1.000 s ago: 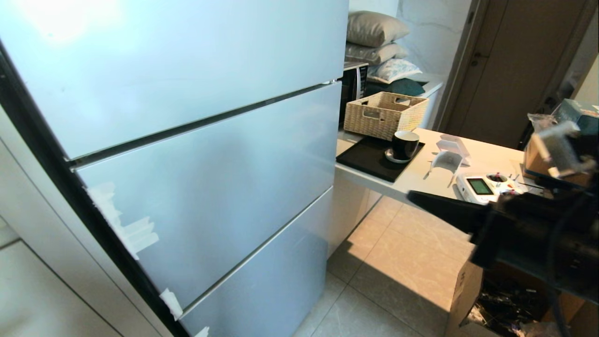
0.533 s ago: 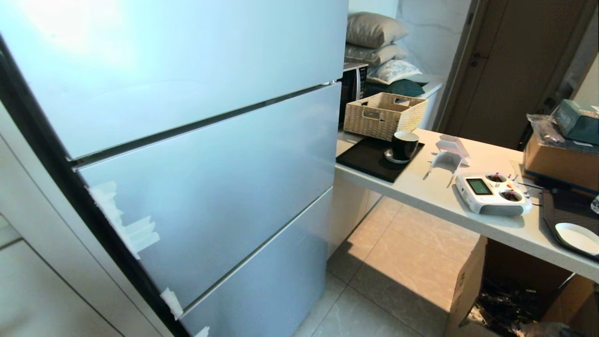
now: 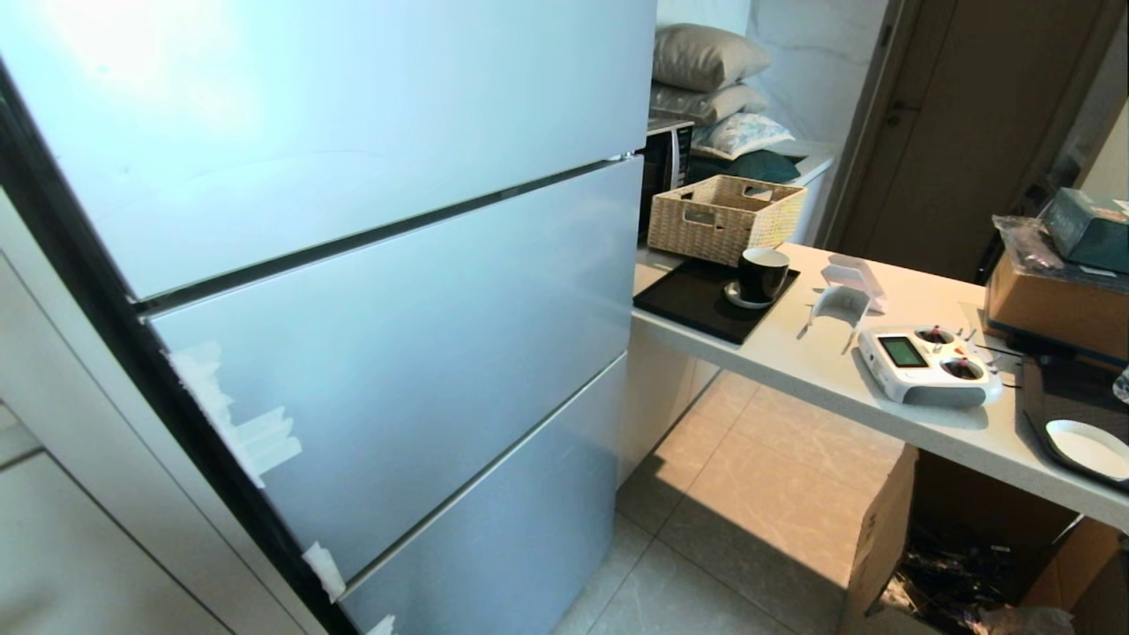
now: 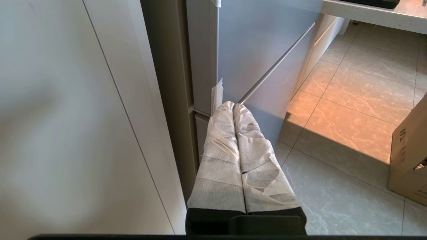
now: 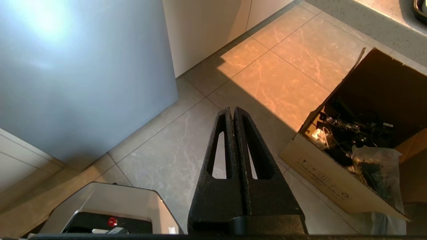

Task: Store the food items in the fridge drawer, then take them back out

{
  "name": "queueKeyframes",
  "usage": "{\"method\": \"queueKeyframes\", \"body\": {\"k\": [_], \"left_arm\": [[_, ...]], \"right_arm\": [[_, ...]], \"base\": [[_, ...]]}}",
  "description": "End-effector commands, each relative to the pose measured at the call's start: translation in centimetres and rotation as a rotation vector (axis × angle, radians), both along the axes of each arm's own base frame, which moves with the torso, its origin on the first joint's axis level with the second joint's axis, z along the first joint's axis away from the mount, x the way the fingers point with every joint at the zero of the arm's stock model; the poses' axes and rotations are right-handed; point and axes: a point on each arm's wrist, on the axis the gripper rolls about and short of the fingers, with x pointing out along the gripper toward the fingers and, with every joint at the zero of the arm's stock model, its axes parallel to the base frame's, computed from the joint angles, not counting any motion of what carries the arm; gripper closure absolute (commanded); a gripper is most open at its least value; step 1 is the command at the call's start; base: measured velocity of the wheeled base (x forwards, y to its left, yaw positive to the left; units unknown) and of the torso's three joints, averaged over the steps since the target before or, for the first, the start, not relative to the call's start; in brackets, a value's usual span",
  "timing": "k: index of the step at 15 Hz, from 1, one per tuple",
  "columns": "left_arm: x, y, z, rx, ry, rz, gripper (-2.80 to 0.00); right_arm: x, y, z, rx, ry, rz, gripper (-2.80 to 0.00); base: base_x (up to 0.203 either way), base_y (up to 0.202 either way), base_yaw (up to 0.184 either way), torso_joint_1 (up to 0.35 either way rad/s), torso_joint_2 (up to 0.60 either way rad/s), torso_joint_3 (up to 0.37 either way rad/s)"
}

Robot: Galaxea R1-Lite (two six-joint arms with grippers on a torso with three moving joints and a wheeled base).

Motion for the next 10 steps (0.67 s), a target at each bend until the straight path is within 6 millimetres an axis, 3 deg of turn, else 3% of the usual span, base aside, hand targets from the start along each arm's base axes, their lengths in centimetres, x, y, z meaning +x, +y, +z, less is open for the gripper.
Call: {"method": "queueKeyframes", "body": {"k": [1,5,10], "left_arm": [[0.00,0.00,0.00,0.000,-0.001,0.000,0.00],[0.00,0.00,-0.01,0.000,0.000,0.000,0.00],[0.00,0.00,-0.01,0.000,0.000,0.000,0.00]], "right_arm": [[-0.03,0.01,-0.02,-0.003,-0.003,0.015,0.00],[-0.02,0.02,-0.03,-0.003,-0.005,0.057,0.00],[-0.50,0.09,-0.06,-0.045,-0.062,-0.039,0.00]], "base": [[0.000,0.000,0.000,0.000,0.00,0.000],[0.000,0.000,0.000,0.000,0.00,0.000],[0.000,0.000,0.000,0.000,0.00,0.000]]}}
